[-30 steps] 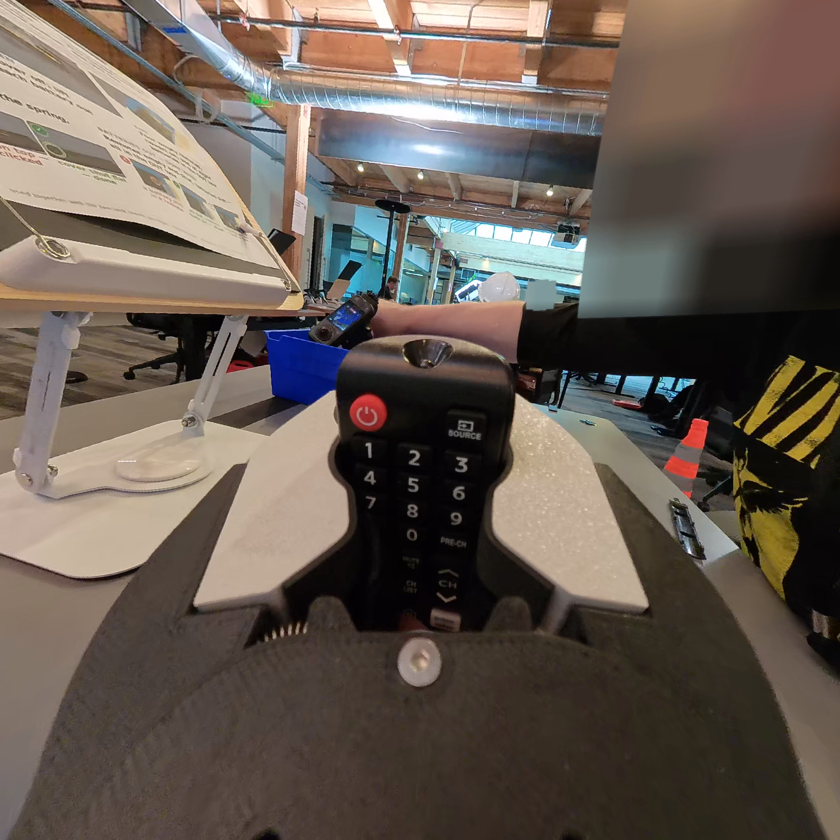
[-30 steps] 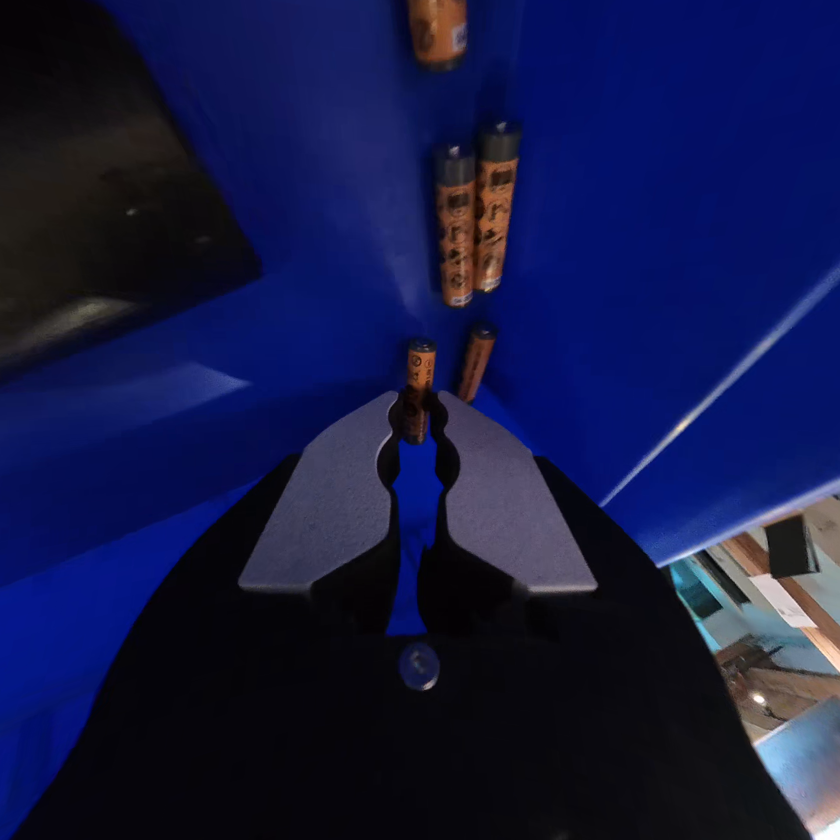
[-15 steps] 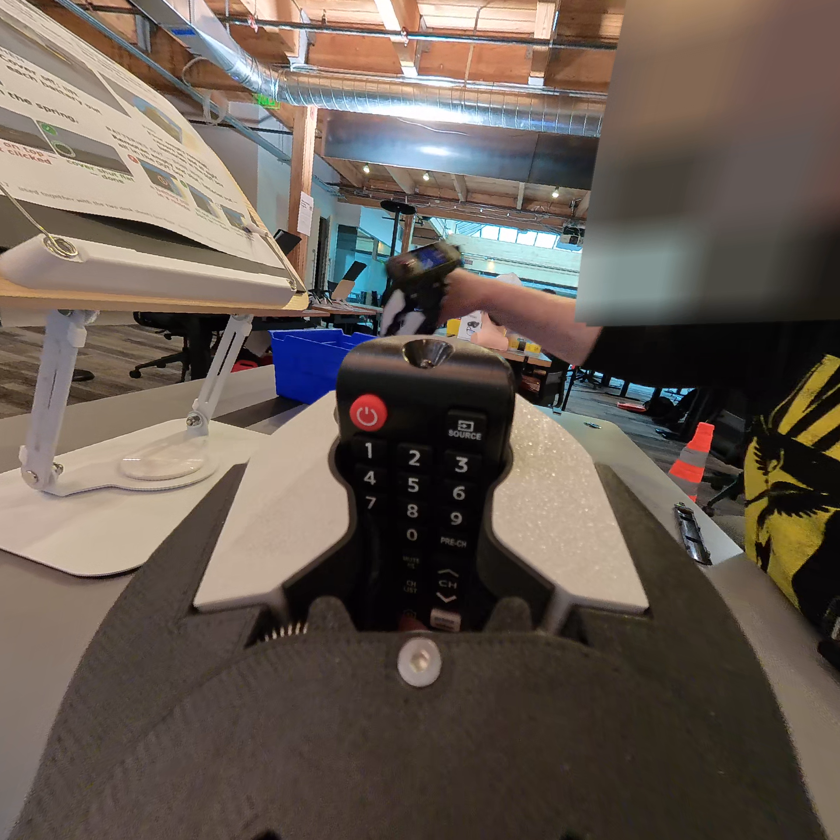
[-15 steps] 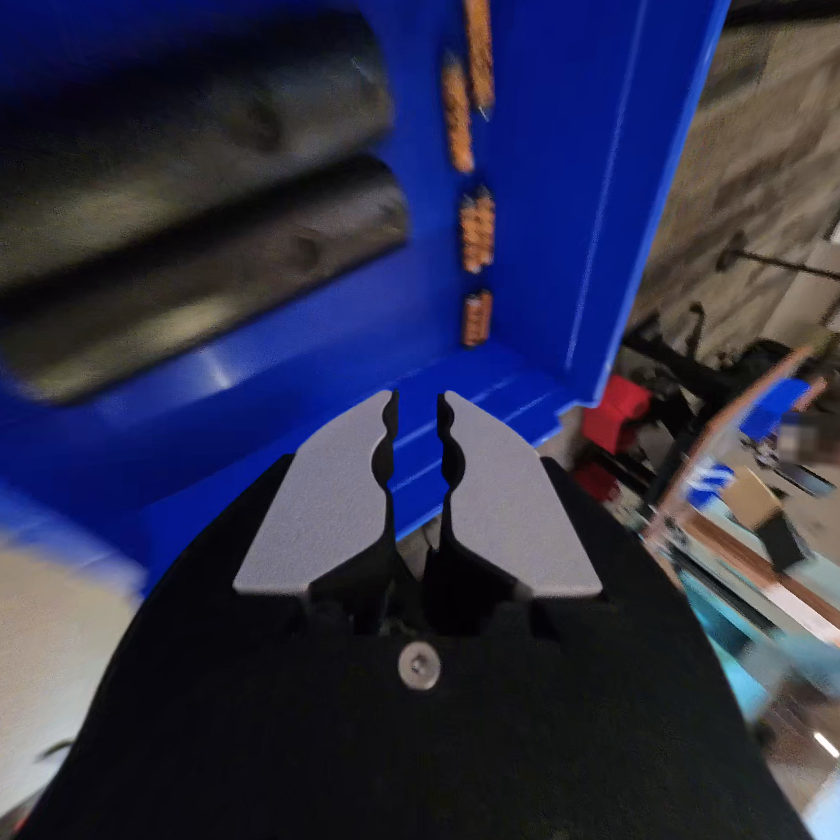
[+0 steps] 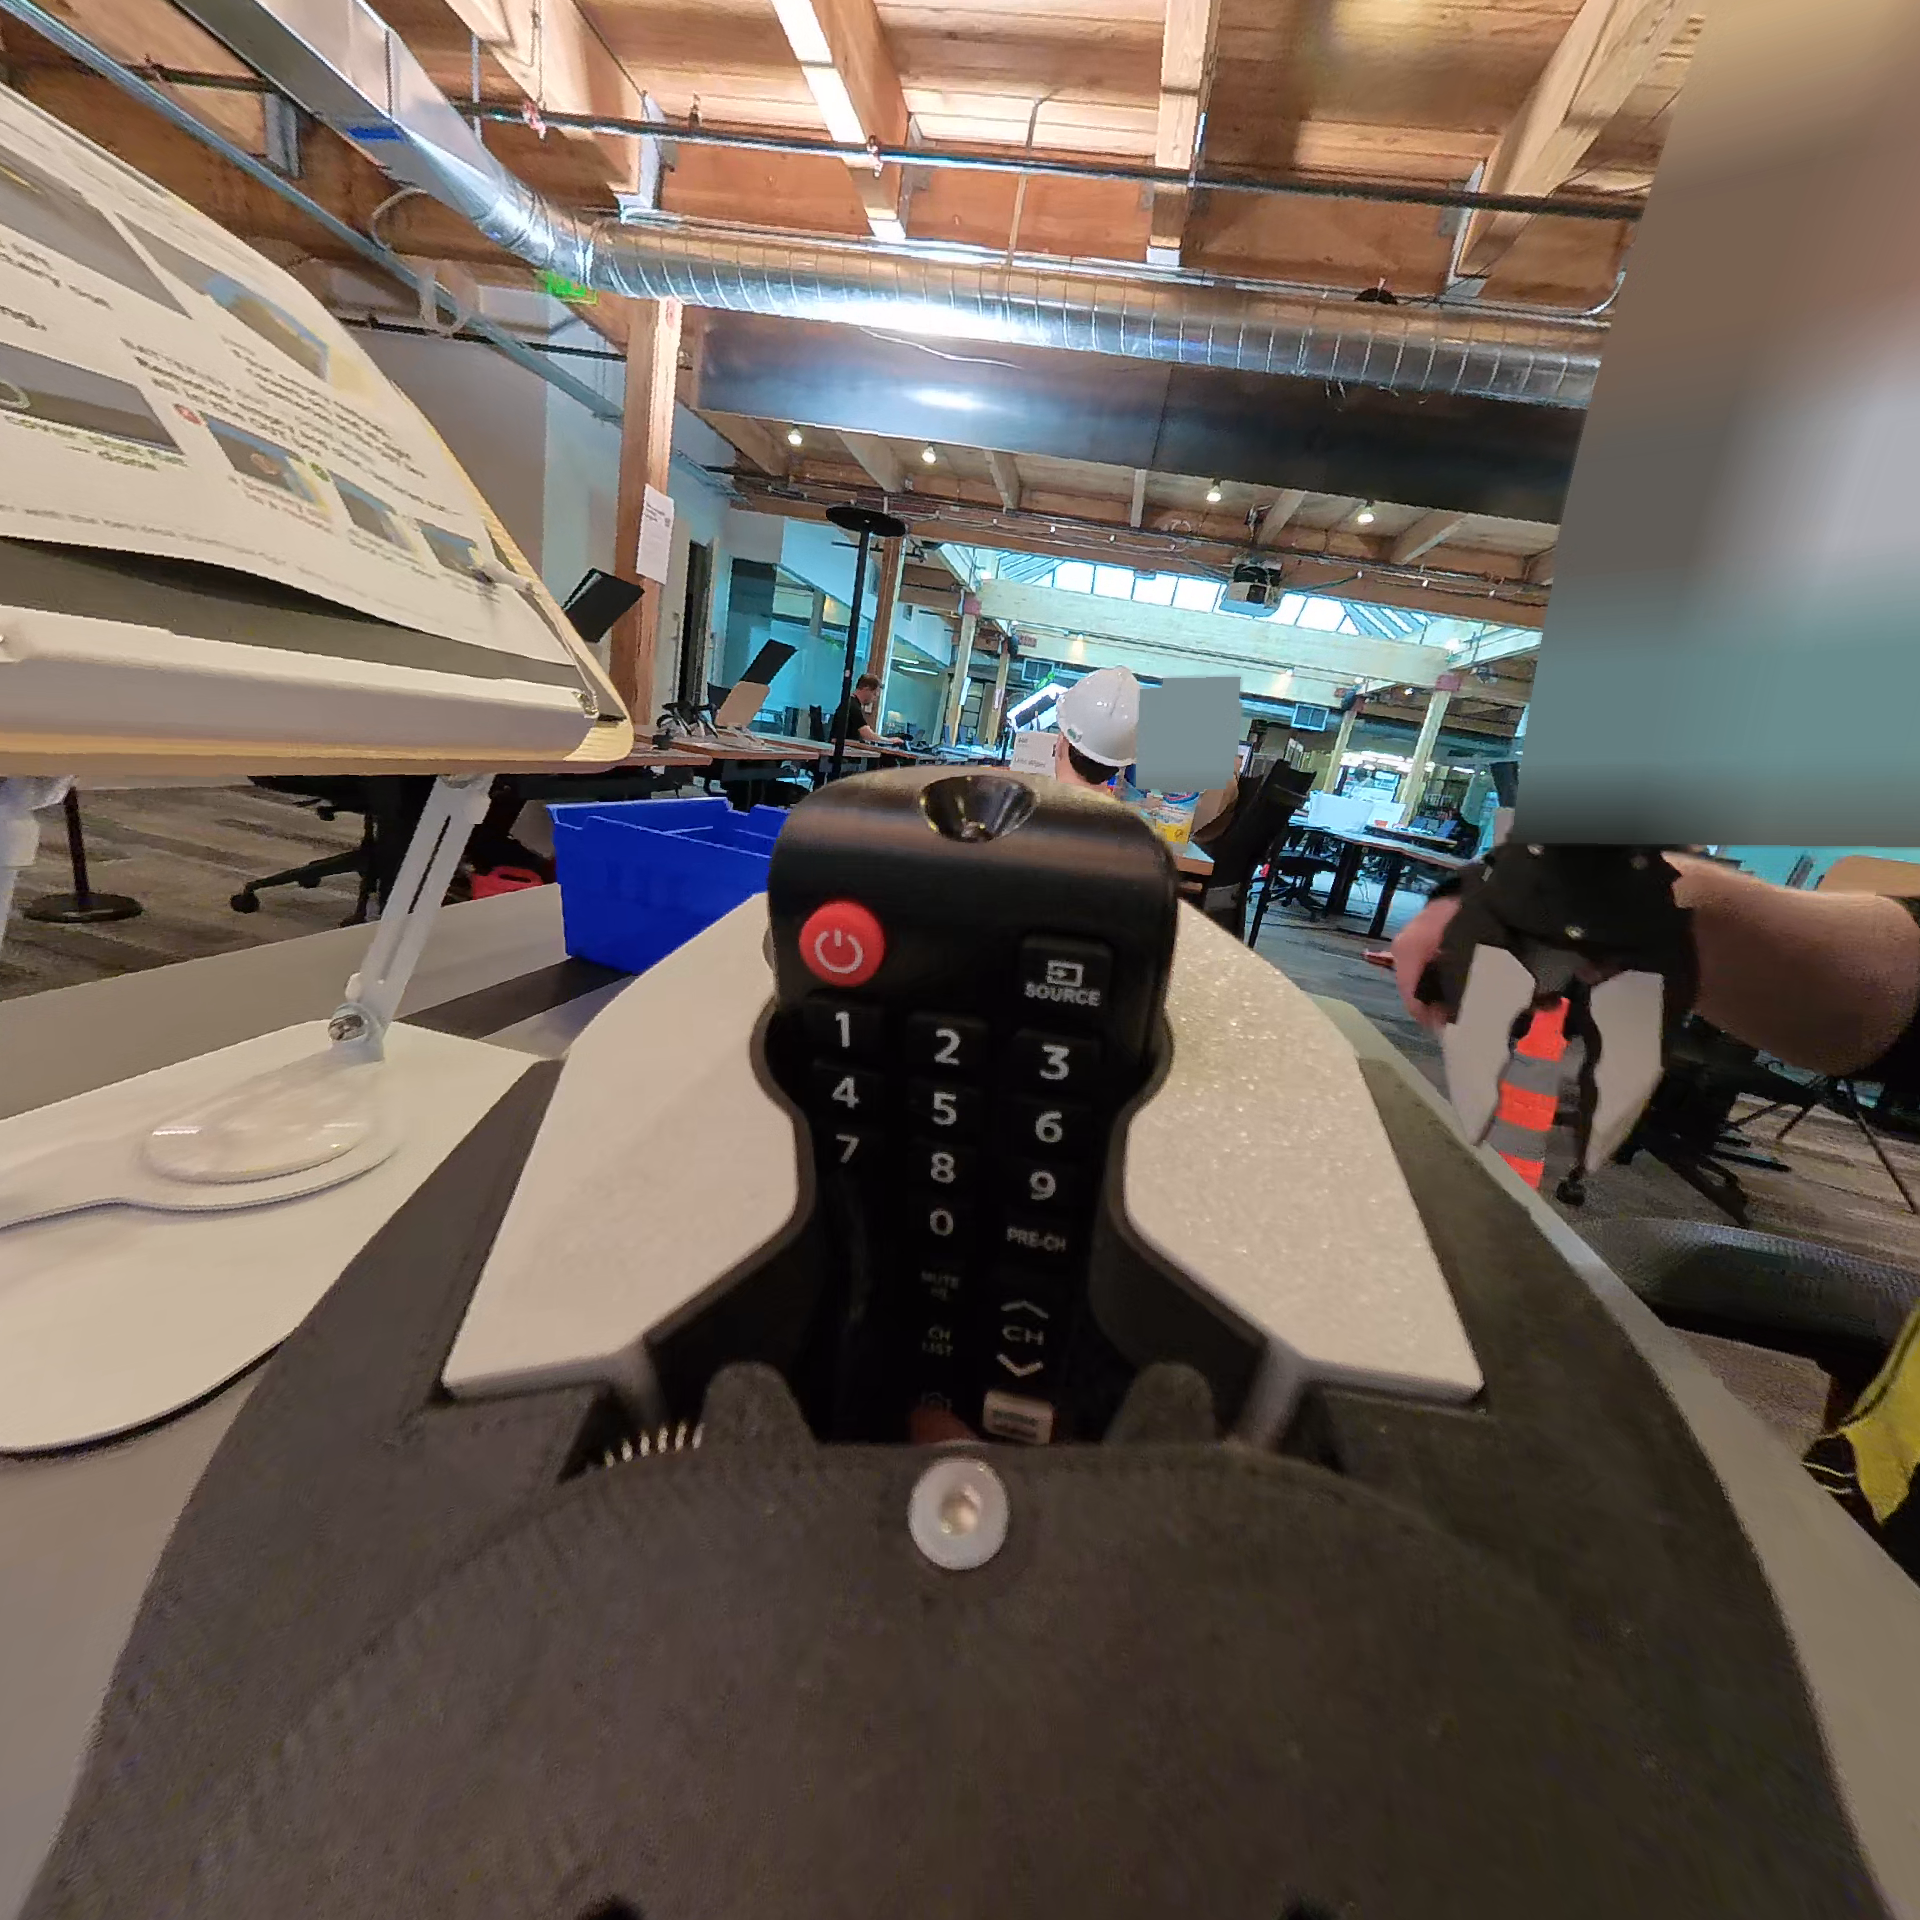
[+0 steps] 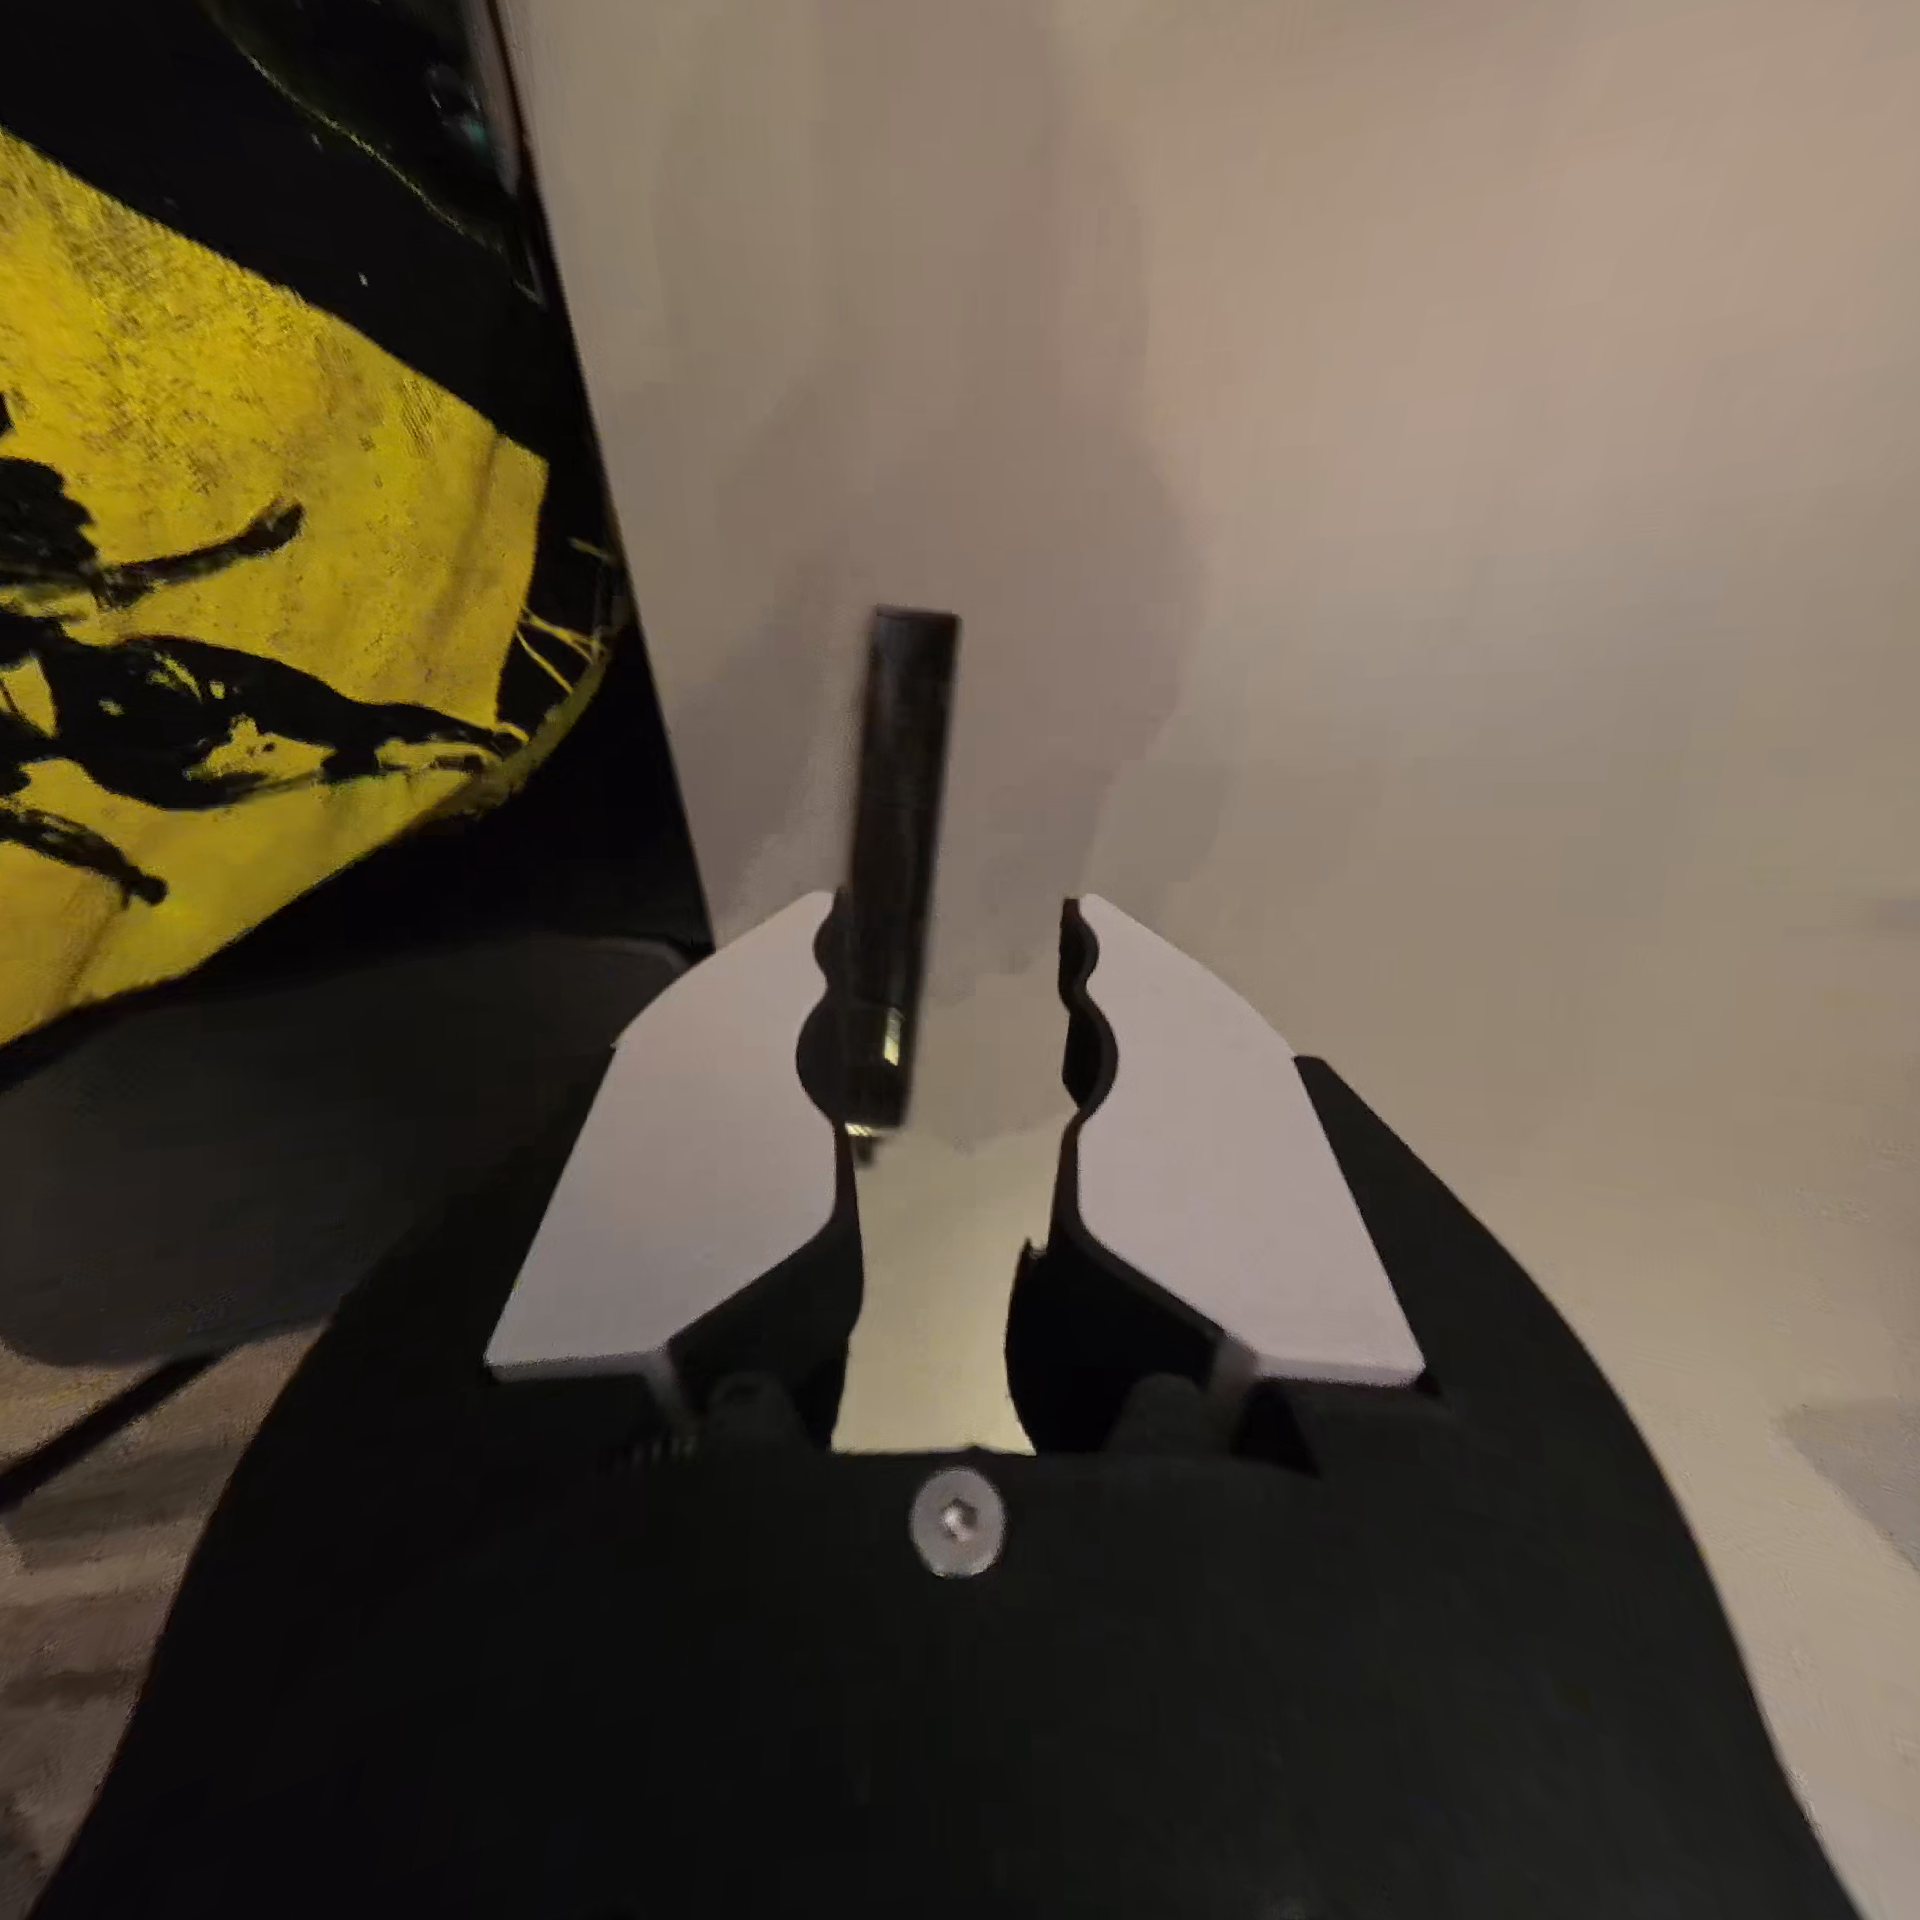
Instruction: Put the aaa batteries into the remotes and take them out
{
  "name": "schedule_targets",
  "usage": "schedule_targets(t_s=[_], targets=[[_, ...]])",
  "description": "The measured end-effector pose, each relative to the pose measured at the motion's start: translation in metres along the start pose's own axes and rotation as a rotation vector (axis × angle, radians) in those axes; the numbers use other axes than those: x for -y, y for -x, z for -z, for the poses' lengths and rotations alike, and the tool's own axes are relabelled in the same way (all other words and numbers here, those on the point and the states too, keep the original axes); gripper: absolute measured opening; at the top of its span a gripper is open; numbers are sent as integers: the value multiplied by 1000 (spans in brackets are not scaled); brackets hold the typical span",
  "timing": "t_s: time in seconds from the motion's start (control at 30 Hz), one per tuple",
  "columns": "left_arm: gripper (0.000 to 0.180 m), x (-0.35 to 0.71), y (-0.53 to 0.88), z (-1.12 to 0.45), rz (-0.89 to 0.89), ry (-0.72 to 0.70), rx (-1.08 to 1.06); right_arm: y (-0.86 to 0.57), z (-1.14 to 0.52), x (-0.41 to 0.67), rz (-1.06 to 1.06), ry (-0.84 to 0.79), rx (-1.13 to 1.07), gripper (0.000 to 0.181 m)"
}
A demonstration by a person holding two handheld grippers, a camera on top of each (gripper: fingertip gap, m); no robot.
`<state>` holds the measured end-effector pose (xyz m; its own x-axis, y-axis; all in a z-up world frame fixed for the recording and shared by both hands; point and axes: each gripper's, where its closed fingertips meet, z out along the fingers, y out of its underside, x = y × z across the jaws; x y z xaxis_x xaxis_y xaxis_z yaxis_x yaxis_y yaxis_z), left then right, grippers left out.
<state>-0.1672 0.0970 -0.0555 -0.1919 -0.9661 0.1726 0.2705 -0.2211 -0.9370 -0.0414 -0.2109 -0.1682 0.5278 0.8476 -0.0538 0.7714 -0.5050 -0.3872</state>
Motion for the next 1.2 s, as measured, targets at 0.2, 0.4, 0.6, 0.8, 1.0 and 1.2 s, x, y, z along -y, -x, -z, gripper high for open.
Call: schedule_targets(t_s=[0.2,0.4,0.6,0.8,1.0,1.2], targets=[[60,-2,-11,-8,7,-1,-34,20,-25,-3,-8,51,-83,29],[60,2,-13,-7,-3,-5,-37,20,-49,-11,29,109,-158,21],[60,4,-14,-5,-7,-7,-39,9,-48,-6,-51,3,-163,7],[60,4,-13,-4,-5,-7,-40,6,-23,19,-279,-177,284,2],[60,3,-14,-4,19,-10,-65,-21,-36,12,-133,39,451,2],[60,-2,-10,-3,62,-14,-75,-39,-30,12,292,359,571,2]])
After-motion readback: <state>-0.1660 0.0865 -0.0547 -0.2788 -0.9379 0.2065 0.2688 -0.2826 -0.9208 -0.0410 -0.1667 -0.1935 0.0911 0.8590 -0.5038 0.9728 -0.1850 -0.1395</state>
